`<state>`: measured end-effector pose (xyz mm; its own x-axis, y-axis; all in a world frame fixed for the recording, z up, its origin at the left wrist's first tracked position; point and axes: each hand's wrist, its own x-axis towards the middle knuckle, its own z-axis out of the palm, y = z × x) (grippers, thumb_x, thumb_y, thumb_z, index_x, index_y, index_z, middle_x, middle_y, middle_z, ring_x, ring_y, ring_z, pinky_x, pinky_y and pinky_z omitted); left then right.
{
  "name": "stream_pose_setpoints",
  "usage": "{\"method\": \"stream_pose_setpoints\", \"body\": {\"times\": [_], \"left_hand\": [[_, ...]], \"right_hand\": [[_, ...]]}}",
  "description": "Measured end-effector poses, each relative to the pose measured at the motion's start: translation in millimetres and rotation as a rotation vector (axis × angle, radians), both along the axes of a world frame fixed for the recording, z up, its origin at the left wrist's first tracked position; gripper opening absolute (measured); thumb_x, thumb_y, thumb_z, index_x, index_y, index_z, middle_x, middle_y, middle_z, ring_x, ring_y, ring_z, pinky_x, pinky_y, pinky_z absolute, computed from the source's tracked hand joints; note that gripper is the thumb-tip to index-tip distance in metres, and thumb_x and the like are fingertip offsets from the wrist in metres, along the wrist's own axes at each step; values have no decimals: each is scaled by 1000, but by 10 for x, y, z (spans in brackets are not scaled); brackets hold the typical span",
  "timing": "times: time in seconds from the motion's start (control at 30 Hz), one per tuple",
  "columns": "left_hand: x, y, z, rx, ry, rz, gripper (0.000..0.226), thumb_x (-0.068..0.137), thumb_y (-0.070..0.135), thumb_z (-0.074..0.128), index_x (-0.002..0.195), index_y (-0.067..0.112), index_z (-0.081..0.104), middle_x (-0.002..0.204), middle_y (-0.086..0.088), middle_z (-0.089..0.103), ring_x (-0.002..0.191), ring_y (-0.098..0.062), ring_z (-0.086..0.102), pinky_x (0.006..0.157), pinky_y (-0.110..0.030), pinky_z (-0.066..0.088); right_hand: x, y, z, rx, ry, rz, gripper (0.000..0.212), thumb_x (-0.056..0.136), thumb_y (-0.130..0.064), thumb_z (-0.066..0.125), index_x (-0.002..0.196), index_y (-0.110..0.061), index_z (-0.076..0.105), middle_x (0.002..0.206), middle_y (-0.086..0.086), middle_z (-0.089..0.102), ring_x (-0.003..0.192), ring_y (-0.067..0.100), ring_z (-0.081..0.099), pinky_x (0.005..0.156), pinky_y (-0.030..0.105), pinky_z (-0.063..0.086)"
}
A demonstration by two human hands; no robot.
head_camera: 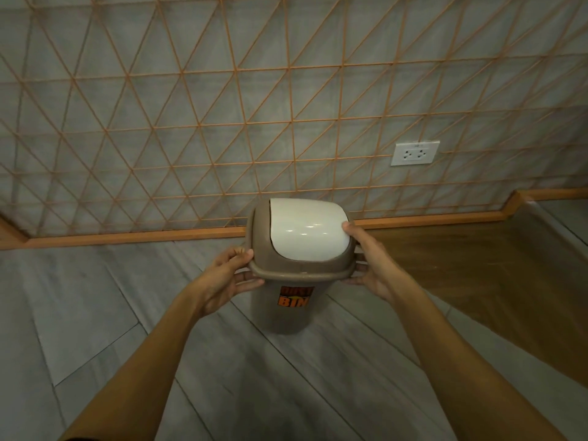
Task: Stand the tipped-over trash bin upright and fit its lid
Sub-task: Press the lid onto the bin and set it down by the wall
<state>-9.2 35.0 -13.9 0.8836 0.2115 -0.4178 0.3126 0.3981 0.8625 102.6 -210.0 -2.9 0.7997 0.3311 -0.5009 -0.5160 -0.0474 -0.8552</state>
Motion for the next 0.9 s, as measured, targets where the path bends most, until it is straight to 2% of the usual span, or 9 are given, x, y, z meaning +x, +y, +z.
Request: {"method": "stream_pose_setpoints", "body": {"times": [0.2, 0.33, 0.4, 0.47, 0.57, 0.63, 0.67, 0.77, 0.9], "left_hand": [[-229, 51, -135, 4, 98, 59, 6, 96, 12, 52, 91, 9, 54, 91, -13, 63, 82, -27, 66, 64, -34, 62], [-291, 16, -170, 26, 123, 127, 7, 96, 15, 54, 97, 8, 55, 100, -16, 63, 87, -26, 64, 65, -35, 62], [-280, -54, -150, 174, 146, 194, 19, 97, 19, 54, 111, 8, 55, 114, -16, 62, 92, -23, 63, 74, -37, 58], [-295, -187, -89, 467, 114, 287, 39, 98, 29, 50, 134, 14, 46, 127, -11, 54, 100, -19, 58, 86, -37, 50], [-390, -449, 42, 851, -168, 280, 64, 94, 45, 51, 149, 30, 22, 150, 1, 28, 130, -16, 37, 106, -39, 36], [-411, -570, 40, 1022, -320, 150, 84, 85, 54, 60, 150, 41, 7, 155, 9, 9, 138, -17, 24, 110, -41, 30], [-392, -588, -15, 1098, -346, 94, 94, 80, 59, 62, 148, 46, -1, 158, 8, 0, 143, -22, 19, 111, -48, 30], [-275, -532, -238, 1202, -301, 19, 104, 72, 73, 58, 146, 50, -11, 159, -2, -16, 146, -34, 12, 104, -63, 36], [-172, -423, -364, 1146, -317, -15, 100, 74, 67, 60, 146, 51, -7, 158, -2, -8, 141, -34, 24, 99, -63, 42]], "right_hand": [[-143, 179, 82, -87, -66, 33, 60, 80, -52, 63, 130, -21, 52, 121, 4, 59, 103, 24, 56, 74, 41, 50], [-223, 216, 64, -109, -66, 18, 66, 77, -54, 67, 132, -21, 51, 129, 6, 57, 109, 26, 56, 80, 45, 52], [-254, 210, 84, -115, -61, 24, 68, 78, -55, 66, 135, -22, 48, 135, 6, 54, 114, 28, 54, 83, 48, 51], [-276, 187, 107, -163, -106, 21, 84, 75, -59, 66, 144, -26, 34, 148, 7, 43, 125, 31, 48, 90, 52, 49], [-347, 129, 139, -359, -425, 100, 109, 63, -67, 71, 147, -48, 5, 161, 5, 6, 144, 36, 19, 109, 64, 29], [-428, 122, 161, -447, -679, 212, 111, 63, -61, 76, 142, -59, -2, 160, 5, -5, 146, 38, 7, 112, 64, 21], [-463, 134, 159, -488, -770, 272, 113, 63, -58, 78, 140, -61, -4, 159, 6, -10, 146, 39, 3, 113, 64, 20], [-502, 197, 66, -613, -916, 397, 114, 63, -53, 80, 139, -62, -5, 158, 8, -19, 145, 41, -6, 113, 64, 18], [-472, 262, -112, -539, -910, 365, 109, 70, -30, 81, 140, -62, 4, 158, 4, -7, 145, 39, 6, 114, 62, 23]]}}
